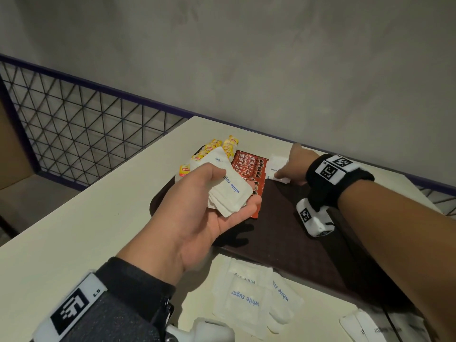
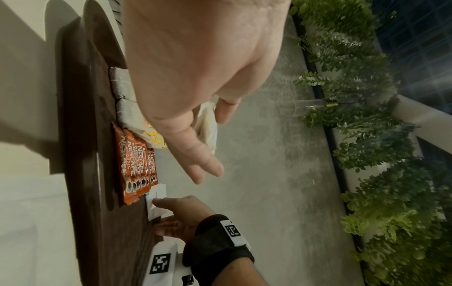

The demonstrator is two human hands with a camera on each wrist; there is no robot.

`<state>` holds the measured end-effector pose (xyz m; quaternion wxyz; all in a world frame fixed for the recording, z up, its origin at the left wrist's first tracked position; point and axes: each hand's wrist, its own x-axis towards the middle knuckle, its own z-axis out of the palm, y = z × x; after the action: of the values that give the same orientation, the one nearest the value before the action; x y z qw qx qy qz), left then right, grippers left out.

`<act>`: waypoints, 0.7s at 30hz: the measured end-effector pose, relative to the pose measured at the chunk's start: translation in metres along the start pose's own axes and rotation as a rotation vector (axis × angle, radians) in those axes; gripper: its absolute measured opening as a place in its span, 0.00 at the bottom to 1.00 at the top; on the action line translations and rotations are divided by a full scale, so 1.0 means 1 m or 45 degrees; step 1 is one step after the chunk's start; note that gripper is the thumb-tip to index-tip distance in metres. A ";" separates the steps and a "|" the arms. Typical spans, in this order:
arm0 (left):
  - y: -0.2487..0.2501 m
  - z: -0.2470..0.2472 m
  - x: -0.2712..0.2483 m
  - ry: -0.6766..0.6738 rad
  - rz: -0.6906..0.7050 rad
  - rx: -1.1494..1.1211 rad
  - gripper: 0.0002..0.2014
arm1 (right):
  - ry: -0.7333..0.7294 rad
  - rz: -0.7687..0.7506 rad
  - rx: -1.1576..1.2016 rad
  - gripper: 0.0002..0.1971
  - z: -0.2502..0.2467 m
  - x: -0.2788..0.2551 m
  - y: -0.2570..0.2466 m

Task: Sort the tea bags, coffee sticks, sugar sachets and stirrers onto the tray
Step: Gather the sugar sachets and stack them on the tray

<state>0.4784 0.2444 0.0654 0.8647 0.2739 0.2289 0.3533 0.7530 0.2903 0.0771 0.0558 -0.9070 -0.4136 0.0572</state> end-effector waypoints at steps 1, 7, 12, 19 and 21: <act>0.000 0.000 -0.001 -0.006 -0.020 0.070 0.14 | 0.000 -0.015 0.029 0.39 -0.008 -0.009 -0.001; -0.002 0.005 -0.005 0.066 0.011 0.286 0.11 | -0.602 -0.018 1.619 0.22 -0.061 -0.117 -0.017; -0.003 0.012 -0.013 0.071 0.014 0.380 0.12 | -0.514 -0.126 1.895 0.18 -0.047 -0.198 -0.021; -0.013 0.021 -0.023 -0.081 -0.025 0.633 0.14 | -0.252 -0.111 2.023 0.15 0.002 -0.244 -0.002; -0.016 0.024 -0.027 -0.147 -0.018 0.686 0.13 | -0.249 -0.136 2.030 0.14 0.010 -0.251 0.003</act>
<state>0.4830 0.2075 0.0782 0.7748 0.5121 0.2668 0.2575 0.5905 0.0992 0.0808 0.6525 -0.5641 -0.2943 0.4115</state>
